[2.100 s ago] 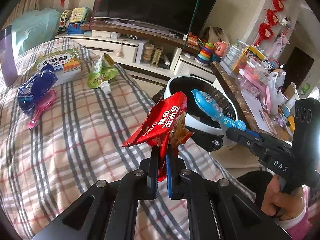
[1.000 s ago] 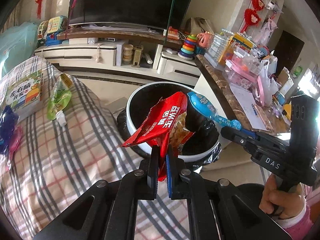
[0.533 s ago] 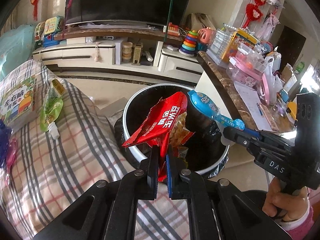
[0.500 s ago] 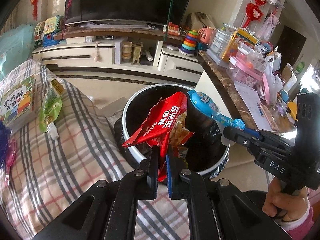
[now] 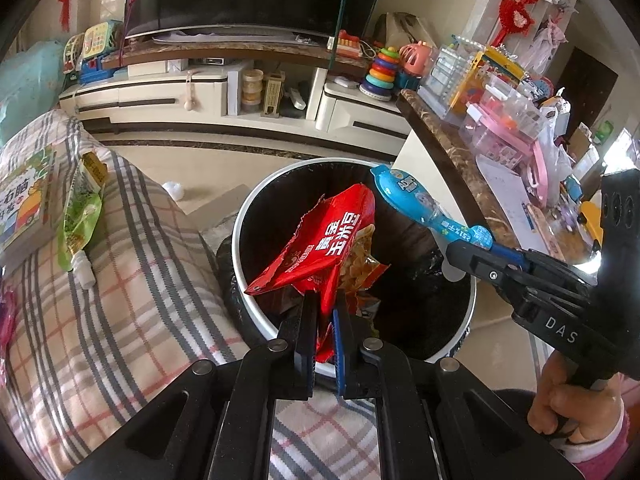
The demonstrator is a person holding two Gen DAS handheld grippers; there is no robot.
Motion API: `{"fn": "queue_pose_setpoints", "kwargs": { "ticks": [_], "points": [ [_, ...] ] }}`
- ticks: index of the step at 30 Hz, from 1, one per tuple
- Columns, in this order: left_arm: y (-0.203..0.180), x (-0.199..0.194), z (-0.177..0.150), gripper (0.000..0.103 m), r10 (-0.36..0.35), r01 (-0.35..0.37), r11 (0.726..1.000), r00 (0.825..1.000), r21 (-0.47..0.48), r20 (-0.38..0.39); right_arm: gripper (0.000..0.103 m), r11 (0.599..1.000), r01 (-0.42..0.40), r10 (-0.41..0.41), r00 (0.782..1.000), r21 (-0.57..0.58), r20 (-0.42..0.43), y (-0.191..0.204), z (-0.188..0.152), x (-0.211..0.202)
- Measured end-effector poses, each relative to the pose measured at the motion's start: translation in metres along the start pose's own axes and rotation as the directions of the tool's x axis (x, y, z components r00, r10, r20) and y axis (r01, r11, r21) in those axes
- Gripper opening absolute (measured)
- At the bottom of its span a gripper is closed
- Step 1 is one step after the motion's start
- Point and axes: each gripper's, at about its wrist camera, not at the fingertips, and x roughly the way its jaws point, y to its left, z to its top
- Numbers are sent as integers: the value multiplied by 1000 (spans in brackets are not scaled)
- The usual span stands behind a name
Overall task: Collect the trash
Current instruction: 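Carry the red bag and blue packet with both tools over the bin, then open both tools to drop the red bag and blue packet into the bin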
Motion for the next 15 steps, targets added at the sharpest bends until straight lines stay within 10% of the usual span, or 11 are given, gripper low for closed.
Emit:
{"fn": "queue_pose_setpoints", "kwargs": {
  "ticks": [9,15],
  "points": [
    [0,6,5,7,-1,1,1000,1000,-8,-7,23,1000,2,-2,1000,-4,-16,-1,4,9],
    [2,1,0,27,6,-6,1000,1000,-21,12,35,1000,-14,15,1000,22,-9,-6,7,10]
  ]
}}
